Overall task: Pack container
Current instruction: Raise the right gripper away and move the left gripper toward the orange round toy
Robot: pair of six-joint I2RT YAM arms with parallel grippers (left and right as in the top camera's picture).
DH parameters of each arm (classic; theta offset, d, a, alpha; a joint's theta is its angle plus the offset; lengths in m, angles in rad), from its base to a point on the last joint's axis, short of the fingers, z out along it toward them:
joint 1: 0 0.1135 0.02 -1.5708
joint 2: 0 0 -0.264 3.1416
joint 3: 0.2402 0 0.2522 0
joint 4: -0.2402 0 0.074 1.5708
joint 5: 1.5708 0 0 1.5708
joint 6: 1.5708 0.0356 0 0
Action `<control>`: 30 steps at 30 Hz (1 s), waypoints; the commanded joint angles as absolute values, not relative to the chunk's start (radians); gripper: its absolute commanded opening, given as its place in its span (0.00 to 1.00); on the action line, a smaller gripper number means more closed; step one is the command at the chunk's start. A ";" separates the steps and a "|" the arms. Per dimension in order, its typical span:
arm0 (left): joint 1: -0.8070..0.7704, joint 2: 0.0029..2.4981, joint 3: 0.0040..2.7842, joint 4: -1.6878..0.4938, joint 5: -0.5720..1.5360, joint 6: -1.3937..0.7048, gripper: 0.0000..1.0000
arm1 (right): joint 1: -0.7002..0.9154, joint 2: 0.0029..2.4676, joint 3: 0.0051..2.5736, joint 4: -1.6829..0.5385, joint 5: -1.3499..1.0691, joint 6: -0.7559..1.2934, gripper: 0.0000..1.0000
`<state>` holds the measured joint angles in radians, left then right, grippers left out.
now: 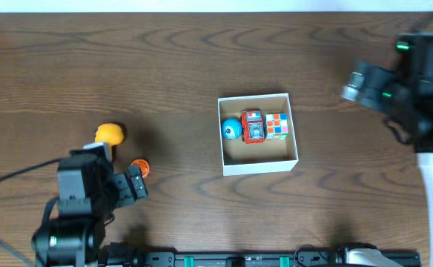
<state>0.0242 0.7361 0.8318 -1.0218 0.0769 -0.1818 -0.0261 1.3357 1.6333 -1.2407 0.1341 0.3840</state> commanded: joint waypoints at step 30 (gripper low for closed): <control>0.023 1.596 0.892 -0.763 0.086 -0.104 0.98 | -0.156 1.375 1.385 -1.196 0.032 0.335 0.99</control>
